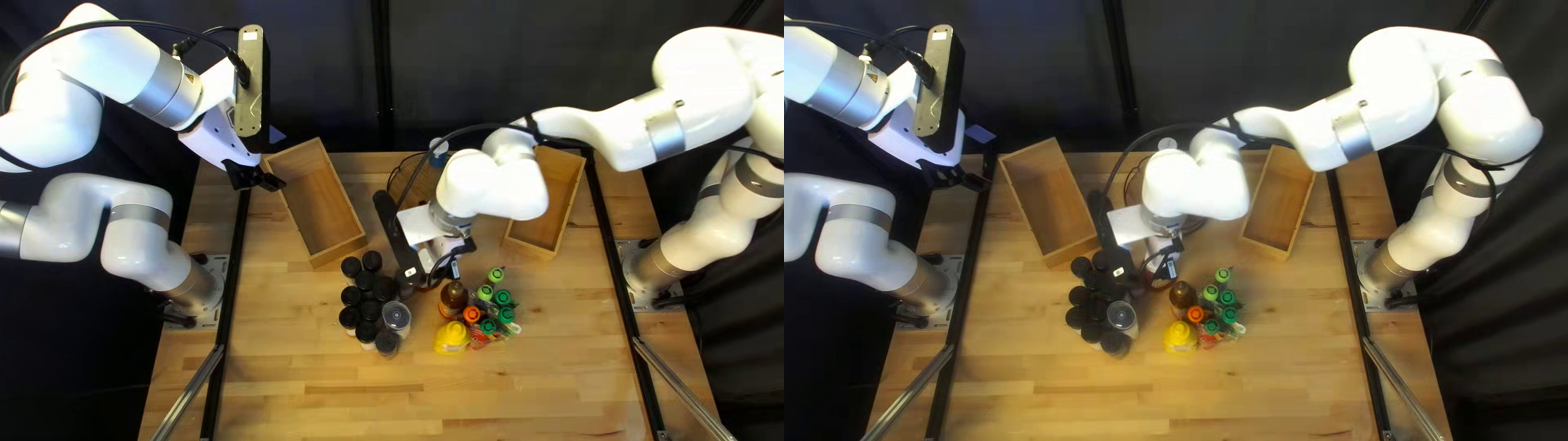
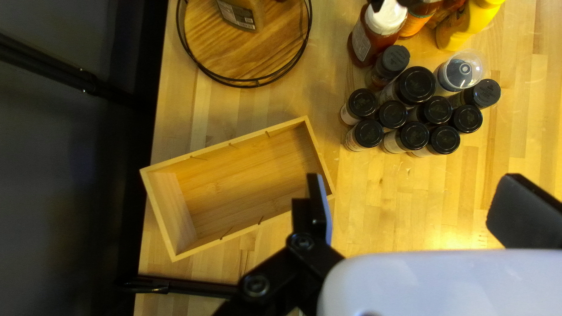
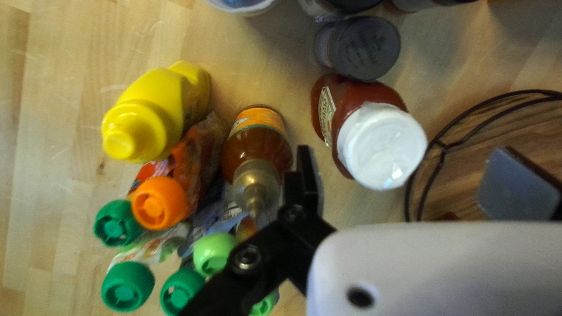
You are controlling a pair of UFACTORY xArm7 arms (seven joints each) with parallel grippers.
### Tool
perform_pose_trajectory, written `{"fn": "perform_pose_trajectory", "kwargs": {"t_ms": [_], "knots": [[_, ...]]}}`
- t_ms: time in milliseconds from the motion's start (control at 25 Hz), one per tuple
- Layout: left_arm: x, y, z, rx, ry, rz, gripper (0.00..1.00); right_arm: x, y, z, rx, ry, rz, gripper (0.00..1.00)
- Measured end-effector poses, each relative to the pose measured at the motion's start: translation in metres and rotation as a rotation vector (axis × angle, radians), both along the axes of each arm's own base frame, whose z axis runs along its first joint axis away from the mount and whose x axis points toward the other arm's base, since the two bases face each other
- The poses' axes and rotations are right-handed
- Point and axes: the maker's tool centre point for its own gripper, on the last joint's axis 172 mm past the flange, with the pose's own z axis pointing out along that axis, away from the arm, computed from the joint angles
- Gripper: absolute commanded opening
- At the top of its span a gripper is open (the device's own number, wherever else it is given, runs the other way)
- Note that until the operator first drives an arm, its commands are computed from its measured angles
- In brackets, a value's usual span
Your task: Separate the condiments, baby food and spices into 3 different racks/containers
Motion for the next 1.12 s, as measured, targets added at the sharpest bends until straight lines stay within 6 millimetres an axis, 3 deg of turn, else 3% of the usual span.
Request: {"fn": "perform_pose_trajectory", "kwargs": {"t_ms": [280,320,360,400,720,840,1120], "knots": [[0.000,0.000,0.000,0.000,0.000,0.000,1.00,-0.006,-0.006,-0.019,-0.027,0.037,-0.014,1.00],[0.000,0.000,0.000,0.000,0.000,0.000,1.00,-0.006,-0.007,-0.021,-0.028,0.039,-0.015,0.93],[0.000,0.000,0.000,0.000,0.000,0.000,1.00,-0.006,-0.008,-0.021,-0.029,0.039,-0.016,0.70],[0.000,0.000,0.000,0.000,0.000,0.000,1.00,-0.005,-0.008,-0.022,-0.029,0.038,-0.016,0.00],[0.000,0.000,0.000,0.000,0.000,0.000,1.00,-0.004,-0.011,-0.006,-0.031,0.004,-0.021,0.00],[0.000,0.000,0.000,0.000,0.000,0.000,1.00,-0.005,-0.012,0.012,-0.037,-0.008,-0.020,0.00],[0.000,0.000,0.000,0.000,0.000,0.000,1.00,-0.001,-0.030,0.076,-0.063,-0.051,-0.050,0.00]]}}
